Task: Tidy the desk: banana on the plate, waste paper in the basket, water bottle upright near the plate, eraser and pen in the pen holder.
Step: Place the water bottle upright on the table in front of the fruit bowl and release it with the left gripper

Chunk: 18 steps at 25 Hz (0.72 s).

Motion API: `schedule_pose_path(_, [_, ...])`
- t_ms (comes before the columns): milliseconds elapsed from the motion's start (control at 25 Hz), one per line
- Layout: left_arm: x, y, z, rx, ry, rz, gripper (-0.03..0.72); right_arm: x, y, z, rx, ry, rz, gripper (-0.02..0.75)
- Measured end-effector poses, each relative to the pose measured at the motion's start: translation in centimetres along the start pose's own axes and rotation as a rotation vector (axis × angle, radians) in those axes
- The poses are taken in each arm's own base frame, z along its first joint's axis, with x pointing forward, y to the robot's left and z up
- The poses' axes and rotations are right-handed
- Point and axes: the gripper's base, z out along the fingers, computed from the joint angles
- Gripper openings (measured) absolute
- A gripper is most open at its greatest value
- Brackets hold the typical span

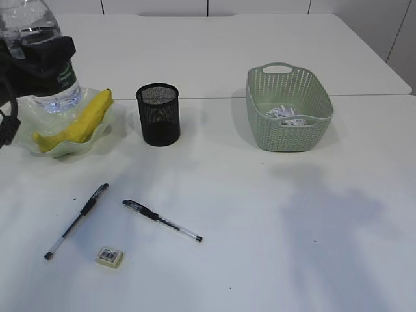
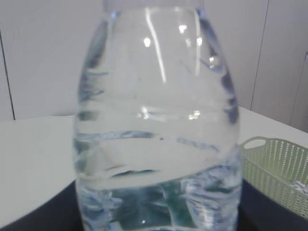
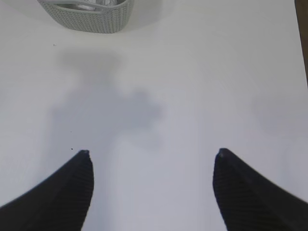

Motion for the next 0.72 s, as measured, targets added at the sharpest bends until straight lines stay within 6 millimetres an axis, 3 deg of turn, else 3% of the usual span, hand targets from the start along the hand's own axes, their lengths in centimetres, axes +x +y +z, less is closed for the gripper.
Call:
schedule_pose_path(200, [1.41, 0.11, 0.52, 0.016, -0.020, -0.015, 0.393, 0.00, -0.05, 0.00, 0.005, 0.000, -0.005, 0.573])
schedule_pose_path(720, [1.36, -0.32, 0.48, 0.072, -0.027, 0.053, 0.391, -0.04, -0.06, 0.00, 0.007, -0.005, -0.025, 0.573])
